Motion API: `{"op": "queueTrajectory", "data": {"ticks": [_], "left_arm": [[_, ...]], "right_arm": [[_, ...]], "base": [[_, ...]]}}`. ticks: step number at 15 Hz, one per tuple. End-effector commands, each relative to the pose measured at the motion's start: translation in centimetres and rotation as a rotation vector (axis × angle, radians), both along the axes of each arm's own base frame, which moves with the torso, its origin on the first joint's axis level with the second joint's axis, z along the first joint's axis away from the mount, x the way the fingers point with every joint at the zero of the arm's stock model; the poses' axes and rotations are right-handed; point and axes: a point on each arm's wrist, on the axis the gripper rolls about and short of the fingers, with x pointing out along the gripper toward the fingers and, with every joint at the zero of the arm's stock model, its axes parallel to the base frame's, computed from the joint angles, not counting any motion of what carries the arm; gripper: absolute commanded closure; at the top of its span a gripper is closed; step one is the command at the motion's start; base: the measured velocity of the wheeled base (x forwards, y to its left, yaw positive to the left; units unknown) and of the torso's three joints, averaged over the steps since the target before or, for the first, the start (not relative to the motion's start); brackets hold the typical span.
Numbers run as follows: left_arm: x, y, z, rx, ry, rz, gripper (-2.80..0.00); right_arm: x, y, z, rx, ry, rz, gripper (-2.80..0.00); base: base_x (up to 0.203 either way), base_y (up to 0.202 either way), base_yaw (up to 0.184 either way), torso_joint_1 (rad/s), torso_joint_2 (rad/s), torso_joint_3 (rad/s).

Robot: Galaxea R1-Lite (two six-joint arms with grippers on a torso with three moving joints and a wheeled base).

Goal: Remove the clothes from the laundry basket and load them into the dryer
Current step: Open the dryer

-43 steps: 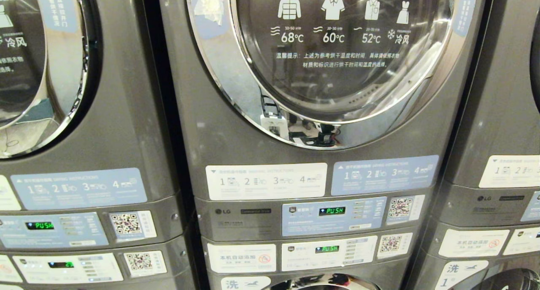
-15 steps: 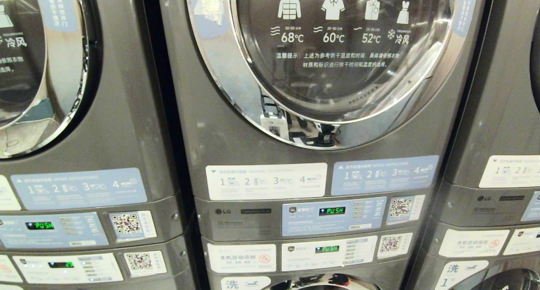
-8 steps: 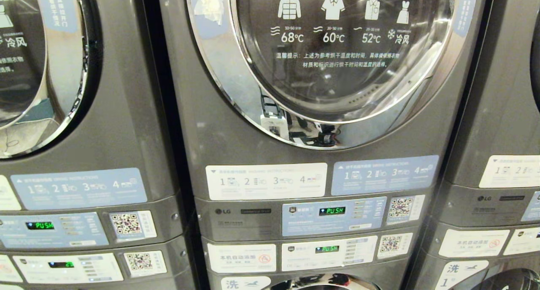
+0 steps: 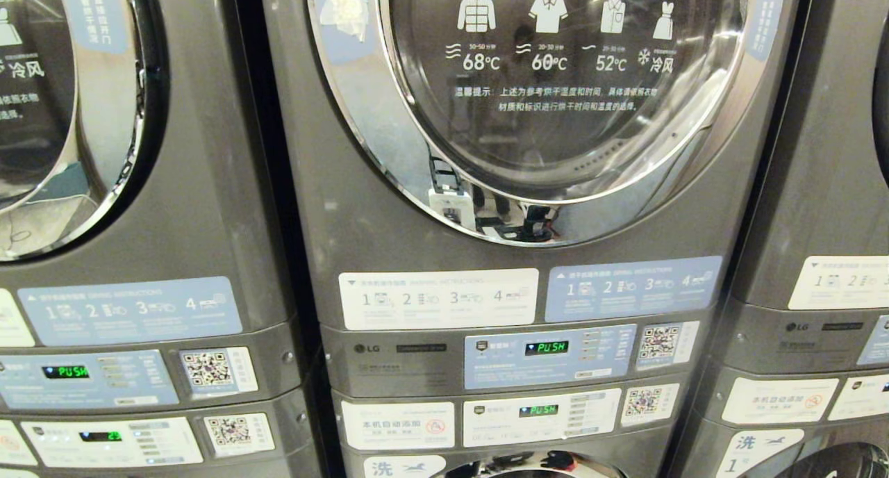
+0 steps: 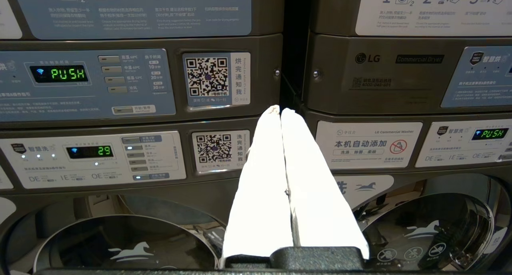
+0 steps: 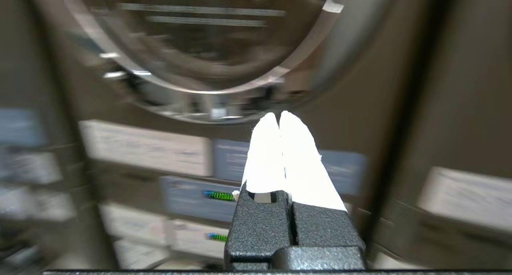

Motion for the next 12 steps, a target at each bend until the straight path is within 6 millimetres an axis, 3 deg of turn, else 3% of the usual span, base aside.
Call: {"op": "queueTrajectory", "data": {"ticks": [1,3,4,5,8,12], "left_arm": [[0.0,0.0,0.0,0.000,0.000,0.000,0.00],[0.0,0.0,0.0,0.000,0.001,0.000,0.00],[0.0,0.0,0.0,0.000,0.000,0.000,0.00],[0.0,0.0,0.0,0.000,0.001,0.000,0.00],[0.0,0.0,0.0,0.000,0.001,0.000,0.00],[0.0,0.0,0.0,0.000,-0.001,0.000,0.00]], "right_arm": [[5.4,0.5,0.9,0.006,0.114,0.221,0.00],[8.5,1.0,1.3,0.022,0.174,0.380,0.00],[9.7,1.6,1.5,0.025,0.191,0.442,-0.75],[10.4,2.4,2.0,0.024,0.194,0.506,-2.80],[14.2,5.1,2.6,0.022,0.181,0.633,-2.80],[19.8,10.6,2.7,0.007,0.078,0.754,-2.80]], "base": [[0.000,0.000,0.000,0.000,0.00,0.000],[0.000,0.000,0.000,0.000,0.00,0.000],[0.000,0.000,0.000,0.000,0.00,0.000],[0.000,0.000,0.000,0.000,0.00,0.000],[0.000,0.000,0.000,0.000,0.00,0.000],[0.000,0.000,0.000,0.000,0.00,0.000]]}}
